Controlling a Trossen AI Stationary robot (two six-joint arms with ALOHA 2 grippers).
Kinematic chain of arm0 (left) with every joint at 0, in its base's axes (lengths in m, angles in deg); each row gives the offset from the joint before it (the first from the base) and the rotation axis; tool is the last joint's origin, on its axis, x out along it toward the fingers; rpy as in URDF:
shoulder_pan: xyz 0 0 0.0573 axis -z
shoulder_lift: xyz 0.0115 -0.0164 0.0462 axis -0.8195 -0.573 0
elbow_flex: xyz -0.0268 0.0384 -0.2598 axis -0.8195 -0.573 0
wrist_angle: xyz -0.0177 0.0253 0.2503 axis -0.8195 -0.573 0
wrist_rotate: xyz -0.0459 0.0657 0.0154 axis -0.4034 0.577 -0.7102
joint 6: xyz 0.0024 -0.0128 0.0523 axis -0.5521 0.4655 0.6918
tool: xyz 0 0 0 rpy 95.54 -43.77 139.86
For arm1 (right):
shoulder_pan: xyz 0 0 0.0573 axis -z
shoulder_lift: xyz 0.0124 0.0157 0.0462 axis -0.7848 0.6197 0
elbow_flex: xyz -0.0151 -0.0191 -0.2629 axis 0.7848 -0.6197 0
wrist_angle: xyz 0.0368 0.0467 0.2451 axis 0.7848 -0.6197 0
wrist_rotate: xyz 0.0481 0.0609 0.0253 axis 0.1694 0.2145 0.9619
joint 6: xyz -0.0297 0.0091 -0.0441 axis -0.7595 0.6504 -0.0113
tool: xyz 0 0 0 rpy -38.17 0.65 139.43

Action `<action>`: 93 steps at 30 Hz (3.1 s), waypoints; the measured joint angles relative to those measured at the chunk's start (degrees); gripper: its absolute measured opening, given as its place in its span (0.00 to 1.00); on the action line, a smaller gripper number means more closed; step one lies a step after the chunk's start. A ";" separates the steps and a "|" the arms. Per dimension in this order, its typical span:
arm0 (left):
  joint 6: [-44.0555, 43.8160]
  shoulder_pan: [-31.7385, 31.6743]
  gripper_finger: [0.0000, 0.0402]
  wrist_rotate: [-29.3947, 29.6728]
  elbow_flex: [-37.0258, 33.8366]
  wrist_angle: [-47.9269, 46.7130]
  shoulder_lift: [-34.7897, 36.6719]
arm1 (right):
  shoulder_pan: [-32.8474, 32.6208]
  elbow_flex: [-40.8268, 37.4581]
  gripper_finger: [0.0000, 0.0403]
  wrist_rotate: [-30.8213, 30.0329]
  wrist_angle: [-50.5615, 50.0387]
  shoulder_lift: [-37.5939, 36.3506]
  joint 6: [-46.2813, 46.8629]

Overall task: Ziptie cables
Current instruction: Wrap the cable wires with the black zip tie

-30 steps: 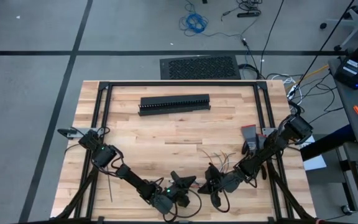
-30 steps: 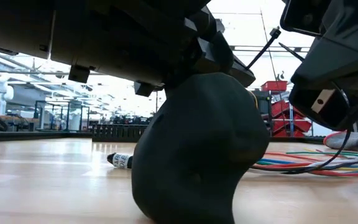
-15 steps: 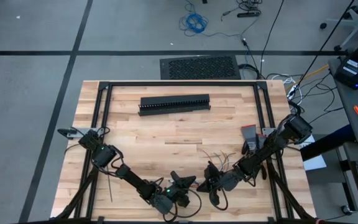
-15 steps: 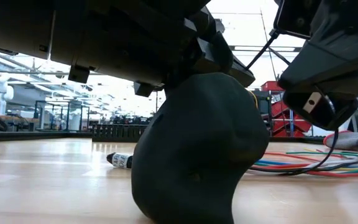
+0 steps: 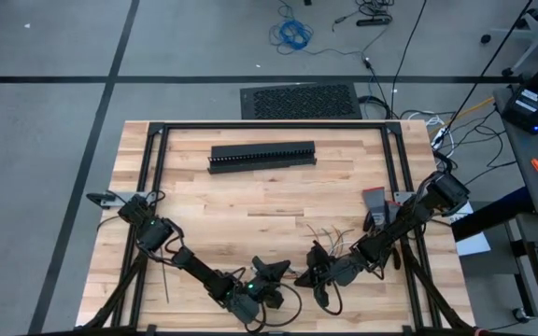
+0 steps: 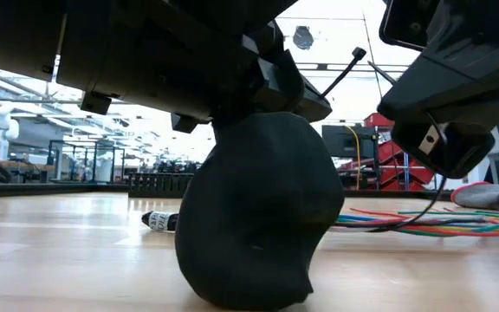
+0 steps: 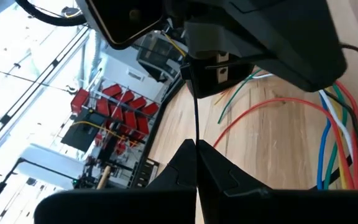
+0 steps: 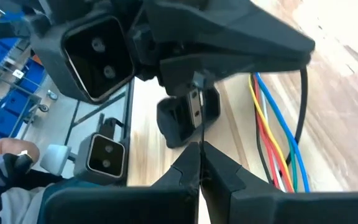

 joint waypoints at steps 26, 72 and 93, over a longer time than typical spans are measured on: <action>-0.17 -0.46 0.00 0.31 -0.17 -0.68 0.02 | 0.74 0.02 0.00 0.24 0.81 -0.04 -1.32; -3.25 -0.07 0.00 0.92 -0.20 -4.69 0.07 | 1.89 0.02 0.00 -2.99 1.50 -0.72 -2.84; 19.37 -0.20 0.00 4.50 -0.22 -6.56 0.11 | 1.49 0.02 0.00 -2.62 1.23 -0.72 1.10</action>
